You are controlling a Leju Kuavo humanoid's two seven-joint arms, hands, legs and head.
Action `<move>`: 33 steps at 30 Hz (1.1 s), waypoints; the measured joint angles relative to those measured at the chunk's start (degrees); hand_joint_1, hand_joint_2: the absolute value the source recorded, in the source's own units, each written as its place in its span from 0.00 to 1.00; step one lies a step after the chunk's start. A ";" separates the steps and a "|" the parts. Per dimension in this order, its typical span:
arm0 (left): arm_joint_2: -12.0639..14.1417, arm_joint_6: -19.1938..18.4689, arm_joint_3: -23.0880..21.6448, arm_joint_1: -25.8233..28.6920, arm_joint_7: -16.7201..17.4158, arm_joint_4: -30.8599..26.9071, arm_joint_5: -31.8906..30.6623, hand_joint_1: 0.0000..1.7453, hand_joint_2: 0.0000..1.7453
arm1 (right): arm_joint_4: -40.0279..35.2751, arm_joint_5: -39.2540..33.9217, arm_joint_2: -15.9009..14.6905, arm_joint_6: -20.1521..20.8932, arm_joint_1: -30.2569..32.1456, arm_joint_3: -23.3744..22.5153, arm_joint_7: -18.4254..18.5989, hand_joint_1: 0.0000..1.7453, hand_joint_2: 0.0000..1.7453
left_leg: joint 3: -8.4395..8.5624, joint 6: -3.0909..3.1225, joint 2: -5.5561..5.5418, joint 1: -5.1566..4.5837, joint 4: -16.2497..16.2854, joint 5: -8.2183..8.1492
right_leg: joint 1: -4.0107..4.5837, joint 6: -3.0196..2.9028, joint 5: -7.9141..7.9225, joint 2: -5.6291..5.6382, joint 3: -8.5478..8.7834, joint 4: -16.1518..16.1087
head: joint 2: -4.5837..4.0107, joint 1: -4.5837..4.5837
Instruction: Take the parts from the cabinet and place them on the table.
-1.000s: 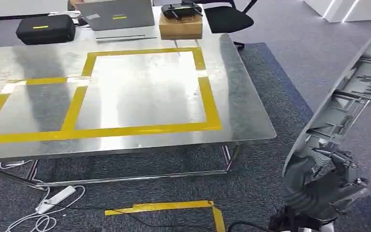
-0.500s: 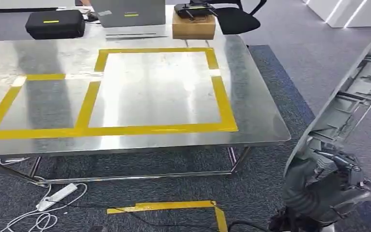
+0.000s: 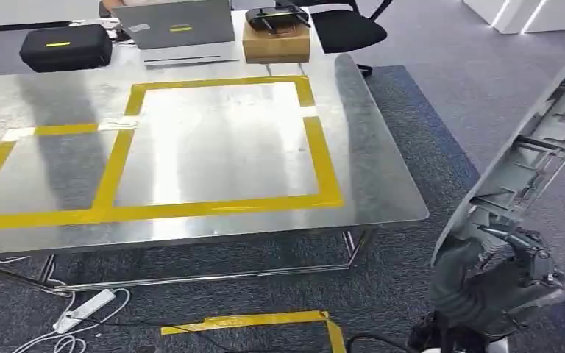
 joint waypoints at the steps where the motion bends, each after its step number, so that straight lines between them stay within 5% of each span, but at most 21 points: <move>1: -0.02 0.00 0.00 0.00 0.00 0.00 0.00 0.00 1.00 | 0.00 0.02 0.00 0.00 -0.03 0.00 0.00 1.00 1.00 | 1.90 0.39 -0.01 -0.05 -5.31 3.31 | 0.00 0.28 -0.63 -0.01 0.84 -0.01 | 0.00 0.00; 5: -0.04 0.26 0.02 -0.01 0.07 0.00 -0.02 0.00 1.00 | 0.00 0.15 0.02 0.00 -0.21 -0.07 0.02 1.00 1.00 | 3.02 1.73 -0.05 -0.67 -7.84 1.93 | 0.17 1.22 -1.46 -0.05 0.37 -0.19 | 0.00 0.26; 8: -0.13 0.53 0.07 -0.04 0.07 0.00 -0.04 0.00 1.00 | -0.07 0.15 0.02 0.00 -0.29 -0.07 0.04 1.00 1.00 | 3.93 2.63 -0.06 -0.05 -9.26 2.08 | 0.22 2.10 -3.16 -0.23 -0.04 1.12 | 0.00 0.33; 11: -0.20 0.85 0.07 -0.29 0.07 0.00 -0.11 0.00 1.00 | -0.07 0.24 0.02 0.00 -0.44 -0.11 -0.15 1.00 1.00 | 4.00 3.28 -0.02 -0.04 -9.25 1.69 | 0.17 2.51 -8.28 -0.16 -7.59 14.15 | 0.00 0.48; 12: -0.15 0.90 0.07 -0.29 0.07 0.00 -0.11 0.00 1.00 | -0.07 0.24 0.00 0.00 -0.43 -0.18 -0.17 1.00 1.00 | 4.06 3.35 -0.02 -0.04 -9.23 1.57 | 0.15 2.67 -8.44 -0.17 -9.93 17.22 | 0.00 0.46; 14: -0.15 1.01 0.11 -0.23 0.07 0.00 -0.13 0.00 1.00 | -0.07 0.26 0.02 0.00 -0.38 -0.26 -0.15 1.00 1.00 | 4.51 3.18 -0.10 0.02 -9.22 1.23 | -0.10 2.81 -4.30 -0.21 -10.09 14.56 | 0.00 0.46; 16: -0.20 1.03 0.13 -0.26 0.07 0.00 -0.15 0.00 1.00 | -0.07 0.35 0.02 0.00 -0.43 -0.26 -0.17 1.00 1.00 | 5.21 2.62 -0.28 0.15 -9.13 0.77 | -0.39 2.93 1.71 -0.31 -6.64 5.46 | 0.00 0.48; 18: -0.11 1.03 0.13 -0.34 0.07 0.00 -0.15 0.00 1.00 | -0.04 0.39 0.02 0.00 -0.54 -0.26 -0.17 1.00 1.00 | 5.10 1.92 -0.43 -0.33 -8.47 0.34 | -0.24 2.80 1.91 -0.20 -4.78 1.42 | 0.00 0.66; 21: -0.09 1.16 0.15 -0.30 0.00 0.00 -0.15 0.00 1.00 | -0.04 0.48 0.02 0.00 -0.36 -0.37 0.11 1.00 1.00 | 5.06 1.30 -0.31 -0.20 -8.75 0.73 | -0.02 1.52 1.98 0.00 -4.87 1.88 | 0.00 0.39; 23: -0.11 1.16 0.15 -0.34 -0.07 0.00 -0.15 0.00 1.00 | -0.04 0.66 0.02 0.00 -0.46 -0.37 0.68 1.00 1.00 | 4.62 0.61 -0.23 -0.14 -7.47 -0.72 | -0.48 0.76 2.27 -0.18 -4.57 1.57 | 0.00 0.28; 27: -0.04 0.96 0.15 -0.29 -0.20 0.00 -0.57 0.00 1.00 | 0.26 2.82 -0.07 0.00 -0.98 -0.68 3.90 1.00 1.00 | -1.72 0.05 -0.19 0.07 7.13 -7.36 | -0.28 0.09 2.10 -0.27 -4.46 1.58 | 0.00 -0.04; 29: 0.00 0.61 0.15 -0.25 -0.33 0.00 -0.98 0.00 1.00 | 0.99 3.83 -1.27 0.00 -2.67 -1.14 7.70 1.00 1.00 | -1.12 0.41 -0.19 0.05 5.92 -4.86 | -0.16 0.09 2.10 -0.13 -4.32 1.58 | 0.00 -0.09; 31: 0.07 0.18 0.15 -0.36 -0.70 0.00 -1.55 0.00 1.00 | 2.94 4.22 -4.51 0.09 -6.06 -1.75 12.94 1.00 1.00 | 2.87 1.24 -0.20 -0.12 -2.42 0.04 | -0.07 0.10 2.09 0.10 -4.08 1.58 | 0.00 -0.04; 32: 0.22 -0.11 0.15 -0.44 -0.79 0.00 -1.85 0.00 1.00 | 4.21 4.33 -6.37 0.73 -8.20 -1.99 15.48 1.00 1.00 | 4.82 1.83 -0.17 -0.34 -6.77 1.34 | -0.11 0.12 2.09 0.15 -4.06 1.58 | 0.00 0.00; 33: 0.28 -0.35 0.13 -0.59 -0.85 0.00 -2.12 0.00 1.00 | 5.65 4.29 -8.03 1.76 -10.43 -2.16 17.45 1.00 1.00 | 5.21 1.99 -0.10 -0.51 -7.72 0.65 | 0.31 0.47 2.09 0.23 -4.30 1.71 | 0.00 0.00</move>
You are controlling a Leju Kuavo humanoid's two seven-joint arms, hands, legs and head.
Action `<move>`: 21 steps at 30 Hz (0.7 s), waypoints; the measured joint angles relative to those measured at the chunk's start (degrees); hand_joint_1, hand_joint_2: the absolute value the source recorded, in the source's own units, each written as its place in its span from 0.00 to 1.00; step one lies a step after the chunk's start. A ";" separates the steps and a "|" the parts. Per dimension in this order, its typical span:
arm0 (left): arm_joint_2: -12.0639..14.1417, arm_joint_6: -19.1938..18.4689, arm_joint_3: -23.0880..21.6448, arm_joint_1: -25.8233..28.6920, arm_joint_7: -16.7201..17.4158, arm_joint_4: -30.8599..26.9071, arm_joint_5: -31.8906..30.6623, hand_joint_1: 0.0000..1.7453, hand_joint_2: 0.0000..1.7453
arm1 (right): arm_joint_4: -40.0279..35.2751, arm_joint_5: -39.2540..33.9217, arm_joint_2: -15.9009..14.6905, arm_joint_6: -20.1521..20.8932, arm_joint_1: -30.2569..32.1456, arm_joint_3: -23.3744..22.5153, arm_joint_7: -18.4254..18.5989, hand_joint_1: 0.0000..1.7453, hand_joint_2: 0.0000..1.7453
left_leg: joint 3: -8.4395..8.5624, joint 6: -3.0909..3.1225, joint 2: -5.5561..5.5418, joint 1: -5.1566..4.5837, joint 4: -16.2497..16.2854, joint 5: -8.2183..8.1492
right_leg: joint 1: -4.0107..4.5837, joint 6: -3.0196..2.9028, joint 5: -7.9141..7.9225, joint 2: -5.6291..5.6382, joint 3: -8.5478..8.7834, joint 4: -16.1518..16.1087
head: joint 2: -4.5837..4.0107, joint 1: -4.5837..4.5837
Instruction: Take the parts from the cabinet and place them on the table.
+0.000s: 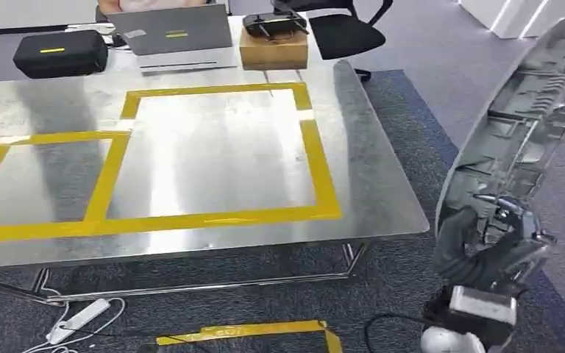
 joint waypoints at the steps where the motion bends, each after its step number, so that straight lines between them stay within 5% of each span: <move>1: 0.07 -0.07 -0.07 -0.21 -0.07 0.00 -0.22 0.00 1.00 | 1.66 -0.24 -1.66 1.02 -2.43 -0.29 1.46 1.00 1.00 | 0.23 0.07 0.03 -0.07 -0.91 -0.38 | -0.10 0.38 0.21 0.12 -0.42 0.02 | 0.00 -0.07; 5: 0.17 -0.29 -0.17 -0.21 -0.20 0.00 -0.46 0.00 1.00 | 6.30 -0.90 -6.30 3.11 -8.52 -1.62 3.00 1.00 1.00 | 0.36 0.93 0.11 0.37 -2.15 0.59 | -0.29 1.68 -0.17 -0.08 -1.02 0.19 | 0.00 0.04; 8: 0.11 -0.33 -0.20 -0.26 -0.20 0.00 -0.48 0.00 1.00 | 7.38 -0.85 -7.64 3.11 -9.74 -1.60 3.07 1.00 1.00 | 0.24 1.48 0.01 0.40 -2.24 0.71 | -0.41 2.19 -5.83 -0.13 -6.32 11.39 | 0.00 0.57; 10: 0.17 -0.33 -0.20 -0.13 -0.20 0.00 -0.48 0.00 1.00 | 8.21 -0.85 -8.54 3.11 -10.00 -1.62 3.07 1.00 1.00 | 0.26 1.46 0.01 0.40 -2.20 0.67 | -0.45 2.56 -6.99 -0.15 -9.56 17.20 | 0.00 0.59; 12: 0.13 -0.46 -0.22 -0.14 -0.20 0.00 -0.64 0.00 1.00 | 8.90 -0.09 -9.28 4.28 -10.68 -1.60 4.42 1.00 1.00 | 0.42 1.31 -0.06 0.48 -2.14 0.54 | -0.66 2.71 -2.79 -0.24 -7.54 12.13 | 0.00 0.63; 14: 0.13 -0.88 -0.28 -0.22 -0.24 0.00 -1.14 0.00 1.00 | 10.93 0.02 -10.43 7.01 -13.57 -1.60 6.45 1.00 1.00 | 0.50 0.71 -0.04 0.57 -1.72 0.15 | -1.01 2.88 2.28 -0.43 -2.72 1.45 | 0.00 0.65; 15: 0.22 -0.96 -0.30 -0.32 -0.26 0.00 -1.38 0.00 1.00 | 12.87 0.04 -11.00 8.21 -15.66 -1.64 7.10 1.00 1.00 | 0.13 0.29 0.11 0.11 -1.48 0.00 | -0.66 2.82 1.06 -0.32 -1.42 0.36 | 0.00 0.74; 16: 0.26 -1.07 -0.31 -0.42 -0.26 0.00 -1.62 0.00 1.00 | 14.49 0.09 -11.42 9.65 -17.87 -1.69 7.62 1.00 1.00 | -0.31 0.09 0.11 0.03 -1.05 0.10 | -0.75 1.96 1.46 -0.18 -1.76 -0.04 | 0.00 0.63; 19: 0.37 -1.31 -0.39 -0.54 -0.17 0.00 -2.32 0.00 1.00 | 21.79 0.02 -12.58 13.17 -24.11 -2.10 8.25 1.00 1.00 | -0.41 -0.59 0.13 0.17 -1.22 0.53 | -0.63 1.20 1.82 -0.14 -2.10 -0.03 | 0.00 0.74; 21: 0.44 -1.40 -0.63 -0.65 0.18 0.00 -2.80 0.00 1.00 | 26.86 0.28 -12.67 15.36 -28.60 -2.06 8.34 1.00 1.00 | -1.37 -1.30 0.11 0.23 1.04 -1.43 | -0.94 0.41 2.04 -0.31 -2.04 -0.13 | 0.00 0.24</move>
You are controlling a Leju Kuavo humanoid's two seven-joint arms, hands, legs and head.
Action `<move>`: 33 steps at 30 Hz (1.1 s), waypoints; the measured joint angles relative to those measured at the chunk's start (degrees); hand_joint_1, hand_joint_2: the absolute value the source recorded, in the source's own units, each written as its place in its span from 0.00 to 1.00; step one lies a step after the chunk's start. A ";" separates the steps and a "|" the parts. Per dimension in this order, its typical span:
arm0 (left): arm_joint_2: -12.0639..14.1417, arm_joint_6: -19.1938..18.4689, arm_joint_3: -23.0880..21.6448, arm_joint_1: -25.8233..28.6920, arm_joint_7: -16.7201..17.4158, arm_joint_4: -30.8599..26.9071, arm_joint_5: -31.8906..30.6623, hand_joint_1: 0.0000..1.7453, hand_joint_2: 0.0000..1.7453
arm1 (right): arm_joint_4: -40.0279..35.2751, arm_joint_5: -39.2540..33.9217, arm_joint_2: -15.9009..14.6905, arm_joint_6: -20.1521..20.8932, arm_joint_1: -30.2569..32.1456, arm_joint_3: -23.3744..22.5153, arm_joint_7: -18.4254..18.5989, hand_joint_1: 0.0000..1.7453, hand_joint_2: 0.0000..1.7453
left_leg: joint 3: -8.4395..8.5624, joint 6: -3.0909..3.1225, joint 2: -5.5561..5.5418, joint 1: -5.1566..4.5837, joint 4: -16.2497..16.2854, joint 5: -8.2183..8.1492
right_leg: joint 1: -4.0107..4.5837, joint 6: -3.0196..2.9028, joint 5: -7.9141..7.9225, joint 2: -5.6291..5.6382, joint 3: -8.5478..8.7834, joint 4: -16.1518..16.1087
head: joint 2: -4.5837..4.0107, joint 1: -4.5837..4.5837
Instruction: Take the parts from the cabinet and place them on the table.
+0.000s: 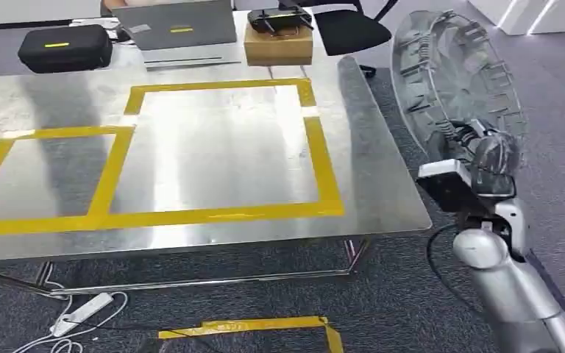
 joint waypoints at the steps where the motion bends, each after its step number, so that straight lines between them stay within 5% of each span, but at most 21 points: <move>1: 0.04 -0.07 -0.11 -0.06 0.07 0.00 -0.20 0.00 1.00 | 2.23 0.02 0.00 1.07 -2.07 0.11 -0.02 1.00 1.00 | -1.61 -0.28 0.00 0.11 3.55 -1.96 | 0.01 -0.21 0.02 -0.06 -0.04 0.00 | 0.00 -0.04; 3: 0.15 -0.39 -0.35 -0.10 0.54 0.00 -0.81 0.00 1.00 | 7.48 0.37 0.07 3.54 -5.78 1.07 -0.31 1.00 1.00 | -5.79 -0.55 0.01 0.19 12.59 -5.53 | 0.16 -0.37 -0.01 -0.18 -0.05 0.00 | 0.00 0.00; 4: 0.17 -0.50 -0.70 -0.05 0.70 0.00 -1.01 0.00 1.00 | 10.32 0.59 0.24 4.96 -7.61 1.77 -0.50 1.00 1.00 | -7.05 -0.53 0.00 0.19 15.08 -5.81 | 0.22 -0.39 0.00 -0.17 -0.04 0.01 | 0.00 0.02; 6: 0.26 -0.68 -1.18 -0.22 1.11 0.00 -1.49 0.00 1.00 | 16.48 0.96 1.60 7.67 -11.18 3.92 -0.85 1.00 1.00 | -5.79 -0.07 0.00 0.15 11.86 -2.43 | 0.43 -0.44 0.03 0.06 -0.02 0.01 | 0.00 -0.02; 8: 0.33 -1.03 -1.44 -0.67 1.20 0.00 -1.81 0.00 1.00 | 21.86 1.75 3.30 9.42 -14.08 6.59 -1.38 1.00 1.00 | -1.50 1.09 0.00 -0.20 2.18 2.82 | 0.70 -0.44 0.04 0.29 0.13 0.01 | 0.00 0.00; 9: 0.48 -1.09 -1.51 -0.88 1.22 0.00 -1.81 0.00 1.00 | 24.07 1.97 3.96 9.70 -15.03 7.96 -1.60 1.00 1.00 | -0.22 1.96 0.02 -0.51 -0.67 3.11 | 0.66 -0.43 0.04 0.25 0.07 -0.02 | 0.00 0.02; 13: 0.59 -1.25 -1.70 -1.23 1.49 0.00 -1.90 0.00 1.00 | 30.91 2.62 6.27 10.83 -17.80 11.80 -2.49 1.00 1.00 | -0.19 2.21 -0.28 -0.67 -2.37 2.86 | 0.91 0.51 0.34 -0.37 -0.43 -0.38 | 0.00 -0.02; 15: 0.55 -1.22 -2.23 -1.29 1.66 0.00 -2.14 0.00 1.00 | 33.35 2.78 7.13 12.11 -19.11 13.49 -3.06 1.00 1.00 | 0.43 2.50 -0.18 0.09 -3.64 3.50 | 1.00 0.97 -1.11 -0.29 -1.51 0.90 | 0.00 0.11; 18: 0.42 -1.62 -2.58 -1.53 1.75 0.00 -2.51 0.00 1.00 | 37.66 2.34 9.49 12.72 -20.21 16.61 -4.46 1.00 1.00 | 0.37 2.78 -0.07 0.12 -3.60 3.42 | 0.89 1.43 -6.72 -0.19 -7.64 13.74 | 0.00 0.31; 20: 0.46 -1.64 -2.67 -1.51 1.88 0.00 -2.51 0.00 1.00 | 39.60 2.08 10.89 12.69 -20.23 18.10 -5.14 1.00 1.00 | 0.42 2.77 -0.09 0.13 -3.54 3.34 | 0.86 1.70 -6.43 -0.22 -9.57 16.76 | 0.00 0.40; 21: 0.46 -1.64 -2.71 -1.50 1.88 0.00 -2.53 0.00 1.00 | 40.07 1.95 11.49 12.69 -20.29 18.79 -5.18 1.00 1.00 | 0.47 2.69 -0.23 0.13 -3.48 3.25 | 0.83 1.68 -4.47 -0.23 -8.64 14.50 | 0.00 0.37; 23: 0.37 -1.68 -2.91 -1.50 1.90 0.00 -2.73 0.00 1.00 | 40.69 1.62 12.64 12.78 -20.97 19.80 -5.64 1.00 1.00 | 0.62 2.21 -0.46 0.20 -3.09 2.84 | 0.82 1.46 1.06 -0.27 -4.02 4.46 | 0.00 0.40; 25: 0.33 -1.64 -2.97 -1.59 2.08 0.00 -3.02 0.00 1.00 | 41.67 1.29 14.31 13.22 -21.91 21.33 -6.45 1.00 1.00 | 0.21 1.58 -0.45 -0.23 -2.32 2.42 | 1.02 0.99 0.87 -0.18 -1.09 -0.17 | 0.00 0.46; 28: 0.15 -1.18 -2.97 -1.46 2.60 0.00 -3.02 0.00 1.00 | 42.59 0.59 16.42 14.25 -21.87 23.15 -6.91 1.00 1.00 | 0.25 1.01 -0.18 -0.07 -2.53 2.59 | 1.29 -0.02 0.61 0.30 -1.39 0.09 | 0.00 0.29; 30: 0.09 -1.07 -2.99 -1.54 2.71 0.00 -3.02 0.00 1.00 | 43.33 0.50 17.71 15.45 -22.08 24.70 -6.89 1.00 1.00 | -0.11 0.20 -0.12 0.03 -1.37 1.25 | 0.76 -0.80 0.86 0.25 -0.98 -0.33 | 0.00 0.25; 33: 0.09 -1.03 -3.08 -1.48 2.86 0.00 -3.02 0.00 1.00 | 45.79 0.96 18.95 16.24 -22.49 27.60 -6.47 1.00 1.00 | -5.51 -0.62 -0.11 0.38 10.73 -4.63 | 0.77 -1.34 0.71 0.15 -0.82 -0.32 | 0.00 0.00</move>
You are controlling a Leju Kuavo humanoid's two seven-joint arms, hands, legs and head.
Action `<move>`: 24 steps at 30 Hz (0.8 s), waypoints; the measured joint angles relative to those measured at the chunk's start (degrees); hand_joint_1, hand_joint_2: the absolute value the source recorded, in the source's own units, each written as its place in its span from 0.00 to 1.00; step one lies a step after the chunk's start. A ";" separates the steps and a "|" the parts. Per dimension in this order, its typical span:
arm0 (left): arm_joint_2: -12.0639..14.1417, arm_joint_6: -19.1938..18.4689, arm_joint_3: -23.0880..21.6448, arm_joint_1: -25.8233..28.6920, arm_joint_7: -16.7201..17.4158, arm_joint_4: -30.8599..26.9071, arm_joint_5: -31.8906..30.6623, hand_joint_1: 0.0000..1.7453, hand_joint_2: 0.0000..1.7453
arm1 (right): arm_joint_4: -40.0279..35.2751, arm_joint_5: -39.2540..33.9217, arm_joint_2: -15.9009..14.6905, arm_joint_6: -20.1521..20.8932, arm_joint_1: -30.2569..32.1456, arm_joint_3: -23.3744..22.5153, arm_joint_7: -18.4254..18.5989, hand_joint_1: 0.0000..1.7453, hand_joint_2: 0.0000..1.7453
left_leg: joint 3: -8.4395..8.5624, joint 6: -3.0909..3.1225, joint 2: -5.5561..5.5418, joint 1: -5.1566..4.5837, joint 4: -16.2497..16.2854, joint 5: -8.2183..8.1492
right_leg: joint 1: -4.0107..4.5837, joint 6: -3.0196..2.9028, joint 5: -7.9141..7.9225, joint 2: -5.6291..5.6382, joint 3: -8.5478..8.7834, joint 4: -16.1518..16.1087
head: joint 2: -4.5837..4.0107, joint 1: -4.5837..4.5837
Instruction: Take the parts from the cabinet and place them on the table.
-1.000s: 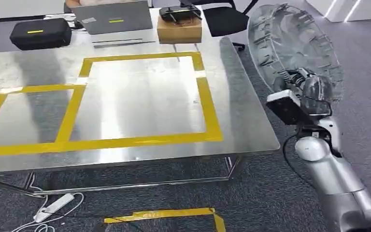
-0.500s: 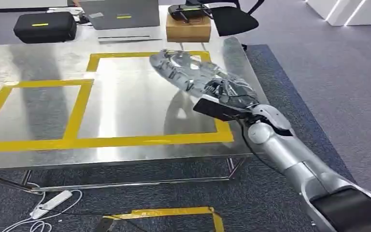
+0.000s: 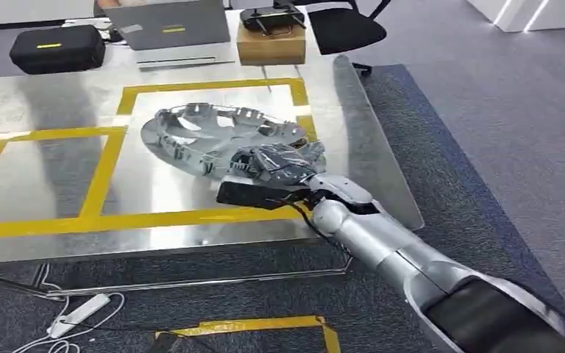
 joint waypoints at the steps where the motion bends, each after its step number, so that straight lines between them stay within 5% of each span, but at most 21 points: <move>1: 0.00 0.20 -0.07 0.01 0.27 0.00 -0.02 0.00 1.00 | 1.13 0.57 0.02 0.00 -0.01 1.00 0.46 1.00 1.00 | -1.80 -0.10 0.01 0.04 3.63 -1.02 | 0.00 -0.01 -0.02 -0.12 0.04 0.01 | 0.00 -0.04; 3: 0.04 0.61 -0.31 0.08 1.12 0.00 -0.22 0.00 1.00 | 3.16 1.03 0.02 -0.20 -0.12 2.39 0.87 1.00 1.00 | -1.69 -0.15 0.01 0.23 2.96 1.05 | 0.00 0.00 -0.06 -0.17 0.17 0.02 | 0.00 -0.02; 6: 0.13 0.77 -0.70 0.37 1.42 0.00 -0.52 0.00 1.00 | 4.89 1.25 0.07 -0.31 -0.87 3.55 0.85 1.00 1.00 | 4.71 0.20 0.02 0.49 -10.71 8.11 | 0.00 0.39 -0.26 -0.05 0.47 0.02 | 0.00 -0.02; 10: 0.02 0.77 -0.85 0.43 1.51 0.00 -0.57 0.00 1.00 | 6.37 1.34 0.15 -0.35 -1.66 4.38 0.98 1.00 1.00 | 5.38 1.11 -0.09 0.08 -12.62 6.91 | 0.29 1.78 -0.08 0.05 0.15 -0.10 | 0.00 0.02; 11: 0.00 0.74 -0.85 0.47 1.55 0.00 -0.57 0.00 1.00 | 6.59 1.34 0.15 -0.35 -1.81 4.60 1.00 0.00 0.00 | 5.46 1.59 -0.07 0.18 -12.93 7.17 | 0.28 2.19 -0.15 0.08 0.19 -0.09 | 0.00 0.05; 13: -0.04 0.76 -0.87 0.43 1.95 0.00 -0.41 0.00 1.00 | 6.94 1.34 0.15 -0.35 -2.15 4.90 1.18 0.00 0.00 | 5.56 2.41 0.09 0.39 -13.15 7.39 | 0.17 2.53 -2.59 -0.04 -1.62 2.91 | 0.00 0.29; 16: -0.07 1.73 -0.85 0.47 2.47 0.00 -0.13 0.00 1.00 | 8.01 1.64 0.15 -0.50 -2.35 5.30 1.94 0.00 0.00 | 5.52 2.84 0.14 0.17 -13.14 7.31 | 0.20 2.70 -8.10 -0.03 -7.75 16.12 | 0.00 0.50; 17: -0.07 1.42 -0.83 0.52 2.34 0.00 0.22 0.00 0.00 | 8.45 1.80 0.11 -0.52 -2.32 5.41 1.99 0.00 0.00 | 5.55 2.86 0.12 0.08 -13.14 7.31 | 0.20 2.66 -8.26 -0.02 -8.70 18.01 | 0.00 0.46; 19: -0.07 0.11 -0.79 0.55 1.71 0.00 0.59 0.00 0.00 | 8.95 2.16 0.09 -0.48 -2.55 5.67 1.99 0.00 0.00 | 5.61 2.86 0.00 -0.17 -13.09 7.31 | 0.30 2.19 -4.71 -0.02 -6.62 13.41 | 0.00 0.48; 21: -0.09 -0.50 -0.79 0.48 1.71 0.00 0.74 0.00 0.00 | 9.26 2.91 0.09 -0.33 -3.31 5.95 2.38 0.00 0.00 | 5.77 2.85 -0.03 -0.37 -13.09 7.28 | 0.56 1.25 -0.09 -0.05 -1.63 3.47 | 0.00 0.48; 22: -0.13 -0.81 -0.76 0.47 1.71 0.00 0.92 0.00 0.00 | 9.43 3.28 0.09 -0.28 -3.80 6.11 2.58 0.00 0.00 | 5.63 2.67 -0.01 -0.66 -13.03 7.20 | 0.80 0.71 -0.56 -0.23 -0.18 1.09 | 0.00 0.35; 24: -0.13 -1.11 -0.74 0.45 1.58 0.00 1.14 0.00 0.00 | 9.91 3.98 0.15 -0.35 -4.27 6.41 3.15 0.00 0.00 | 5.31 2.11 0.09 -0.63 -12.91 7.43 | 0.86 0.83 -0.49 -0.15 0.35 0.09 | 0.00 0.35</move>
